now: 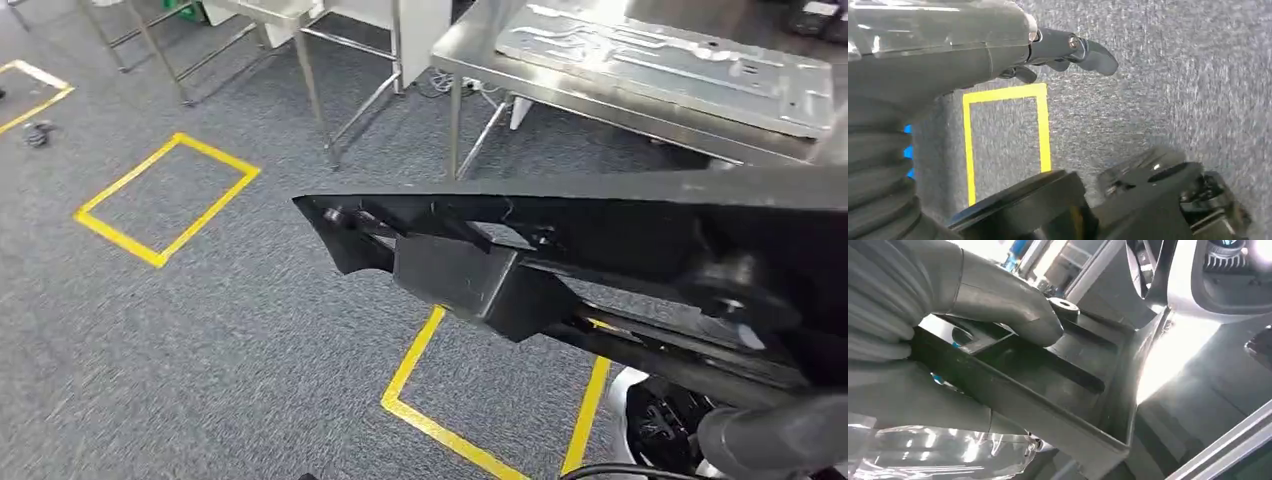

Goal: Take the parts from the cabinet and place them on the table.

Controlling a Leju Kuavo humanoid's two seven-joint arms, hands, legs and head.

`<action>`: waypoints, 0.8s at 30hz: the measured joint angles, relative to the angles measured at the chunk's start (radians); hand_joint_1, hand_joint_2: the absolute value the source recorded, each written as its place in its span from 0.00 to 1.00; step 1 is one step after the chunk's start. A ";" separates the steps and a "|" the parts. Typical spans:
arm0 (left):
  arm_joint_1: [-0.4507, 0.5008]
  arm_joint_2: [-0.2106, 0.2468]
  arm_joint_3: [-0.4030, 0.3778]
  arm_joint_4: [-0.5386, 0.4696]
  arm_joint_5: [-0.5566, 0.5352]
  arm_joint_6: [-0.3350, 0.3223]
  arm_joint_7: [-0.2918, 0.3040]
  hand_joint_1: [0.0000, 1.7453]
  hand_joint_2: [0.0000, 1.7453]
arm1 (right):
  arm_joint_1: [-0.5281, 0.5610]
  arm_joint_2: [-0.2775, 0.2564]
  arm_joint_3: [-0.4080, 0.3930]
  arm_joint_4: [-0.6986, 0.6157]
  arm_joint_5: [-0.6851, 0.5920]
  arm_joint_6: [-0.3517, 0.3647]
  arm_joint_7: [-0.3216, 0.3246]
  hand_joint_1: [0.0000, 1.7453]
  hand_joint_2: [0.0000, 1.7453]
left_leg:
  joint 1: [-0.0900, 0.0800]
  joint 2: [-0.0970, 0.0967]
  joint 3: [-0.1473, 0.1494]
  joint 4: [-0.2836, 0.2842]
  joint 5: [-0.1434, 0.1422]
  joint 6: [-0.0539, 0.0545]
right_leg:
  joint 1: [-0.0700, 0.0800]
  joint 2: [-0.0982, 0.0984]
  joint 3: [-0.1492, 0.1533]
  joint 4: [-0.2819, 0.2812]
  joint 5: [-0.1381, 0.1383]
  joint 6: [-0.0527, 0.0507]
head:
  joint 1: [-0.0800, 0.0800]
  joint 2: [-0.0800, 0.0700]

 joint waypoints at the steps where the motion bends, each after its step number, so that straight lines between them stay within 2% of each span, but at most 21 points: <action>1: 0.002 0.000 0.000 0.000 0.001 0.000 0.000 0.00 1.00 | -0.004 -0.002 0.000 0.001 0.000 -0.001 0.000 1.00 1.00 | 0.001 -0.016 0.003 -0.025 -0.001 0.002 | 0.002 0.012 -0.010 0.008 0.002 0.009 | 0.001 0.000; 4: -0.001 -0.002 -0.001 0.000 0.003 0.002 0.000 0.00 1.00 | -0.006 -0.008 0.001 0.004 -0.003 -0.009 0.001 1.00 1.00 | -0.007 0.006 0.006 -0.034 -0.007 0.012 | -0.008 0.033 -0.023 0.000 0.014 0.028 | -0.003 0.000; 5: -0.007 -0.008 -0.001 0.000 0.003 0.002 0.000 0.00 1.00 | -0.007 -0.014 0.001 0.004 -0.003 -0.011 0.001 1.00 1.00 | 0.009 0.019 0.013 -0.050 0.005 0.024 | -0.005 0.036 -0.025 0.004 0.012 0.035 | -0.002 0.000; 6: -0.008 -0.008 -0.001 0.000 0.003 0.002 0.002 0.00 1.00 | -0.009 -0.017 0.001 0.004 -0.003 -0.015 0.000 1.00 1.00 | 0.005 0.030 0.017 -0.055 0.007 0.027 | 0.000 -0.018 -0.032 0.024 -0.002 0.040 | -0.002 0.000; 7: -0.005 -0.008 -0.001 0.000 0.002 0.002 0.002 0.00 1.00 | -0.015 -0.021 0.002 0.005 -0.002 -0.016 0.000 1.00 1.00 | 0.005 0.039 0.019 -0.055 0.007 0.031 | 0.000 -0.052 -0.053 0.065 -0.029 0.045 | 0.009 0.000; 8: -0.003 -0.009 -0.002 0.000 0.002 0.002 0.002 0.00 1.00 | -0.017 -0.022 0.003 0.006 0.001 -0.020 0.000 1.00 1.00 | 0.003 0.057 0.019 -0.055 0.005 0.037 | -0.003 -0.073 -0.095 0.149 -0.070 0.050 | 0.010 0.000; 9: -0.002 -0.008 -0.002 0.000 0.002 0.002 0.002 0.00 1.00 | -0.016 -0.025 0.005 0.008 0.005 -0.025 0.000 1.00 1.00 | 0.002 0.071 0.020 -0.055 0.003 0.038 | -0.006 -0.081 -0.134 0.224 -0.100 0.055 | 0.010 0.000; 10: -0.002 -0.008 -0.002 0.001 0.002 0.001 0.002 0.00 1.00 | -0.017 -0.028 0.008 0.009 0.008 -0.030 0.000 1.00 1.00 | 0.002 0.083 0.020 -0.054 0.001 0.038 | -0.009 -0.084 -0.159 0.271 -0.113 0.058 | 0.010 0.000; 11: -0.003 -0.008 -0.003 0.001 0.003 0.000 0.002 0.00 1.00 | -0.017 -0.033 0.013 0.011 0.010 -0.037 0.000 1.00 1.00 | 0.003 0.096 0.021 -0.054 -0.001 0.036 | -0.012 -0.087 -0.170 0.289 -0.106 0.061 | 0.010 0.000; 12: -0.004 -0.008 -0.004 0.001 0.003 0.000 0.002 0.00 1.00 | -0.017 -0.036 0.016 0.012 0.010 -0.040 0.000 1.00 1.00 | 0.003 0.109 0.025 -0.054 -0.005 0.033 | -0.014 -0.091 -0.152 0.252 -0.074 0.062 | 0.010 0.000; 13: -0.004 -0.008 -0.005 0.001 0.004 0.000 0.002 0.00 1.00 | -0.017 -0.038 0.019 0.012 0.011 -0.042 0.000 1.00 1.00 | 0.003 0.120 0.031 -0.053 -0.009 0.029 | -0.015 -0.099 -0.109 0.177 -0.031 0.062 | 0.010 0.000; 14: -0.004 -0.009 -0.005 0.001 0.005 0.000 0.003 0.00 1.00 | -0.018 -0.039 0.021 0.012 0.011 -0.043 0.000 1.00 1.00 | 0.003 0.131 0.039 -0.053 -0.015 0.024 | -0.015 -0.117 -0.055 0.081 0.012 0.060 | 0.010 0.000; 15: -0.004 -0.008 -0.006 0.001 0.005 -0.001 0.002 0.00 1.00 | -0.019 -0.040 0.024 0.012 0.011 -0.044 0.000 1.00 1.00 | 0.000 0.139 0.045 -0.051 -0.022 0.018 | -0.010 -0.159 -0.019 0.009 0.013 0.056 | 0.010 0.000; 16: -0.006 -0.008 -0.006 0.001 0.005 -0.001 0.002 0.00 1.00 | -0.021 -0.042 0.026 0.012 0.010 -0.046 0.000 1.00 1.00 | -0.009 0.146 0.043 -0.047 -0.028 0.012 | 0.001 -0.162 -0.015 0.004 0.009 0.045 | 0.010 0.000; 17: -0.006 -0.008 -0.007 0.001 0.005 -0.001 0.001 0.00 1.00 | -0.022 -0.043 0.029 0.012 0.009 -0.048 0.000 1.00 1.00 | -0.009 0.153 0.047 -0.049 -0.030 0.008 | -0.001 -0.146 -0.018 0.006 0.009 0.036 | 0.007 0.000; 19: -0.010 -0.008 -0.009 0.001 0.008 -0.002 0.001 0.00 1.00 | -0.022 -0.045 0.032 0.012 0.008 -0.051 0.000 1.00 1.00 | -0.009 0.170 0.055 -0.054 -0.032 0.000 | 0.004 -0.128 -0.021 0.008 0.006 0.027 | 0.007 0.000; 20: -0.013 -0.009 -0.009 0.001 0.008 -0.002 0.000 0.00 1.00 | -0.024 -0.046 0.033 0.012 0.008 -0.051 0.000 1.00 1.00 | -0.008 0.179 0.061 -0.055 -0.037 -0.007 | -0.001 -0.117 -0.018 0.003 0.007 0.018 | 0.007 0.000; 21: -0.014 -0.008 -0.010 0.001 0.008 -0.002 0.000 0.00 1.00 | -0.025 -0.046 0.035 0.012 0.008 -0.051 0.000 1.00 1.00 | -0.002 0.152 0.061 -0.041 -0.053 -0.014 | -0.005 -0.108 -0.010 -0.002 0.008 0.012 | 0.006 0.000; 22: -0.016 -0.008 -0.010 0.001 0.008 -0.002 -0.001 0.00 1.00 | -0.028 -0.047 0.036 0.012 0.008 -0.052 -0.001 1.00 1.00 | -0.002 0.113 0.039 0.005 -0.081 -0.015 | -0.006 -0.102 -0.009 -0.003 0.008 0.006 | 0.002 0.000; 23: -0.015 -0.008 -0.011 0.001 0.008 -0.002 0.000 0.00 1.00 | -0.030 -0.047 0.040 0.013 0.008 -0.051 0.000 1.00 1.00 | -0.001 0.090 -0.005 0.089 -0.120 -0.015 | -0.005 -0.092 -0.010 -0.003 0.007 0.001 | -0.001 0.000; 24: -0.014 -0.008 -0.011 0.001 0.011 -0.002 -0.004 0.00 1.00 | -0.030 -0.048 0.043 0.014 0.007 -0.051 0.000 1.00 1.00 | -0.002 0.080 -0.052 0.178 -0.157 -0.016 | -0.003 -0.081 -0.011 -0.002 0.007 0.000 | -0.003 0.000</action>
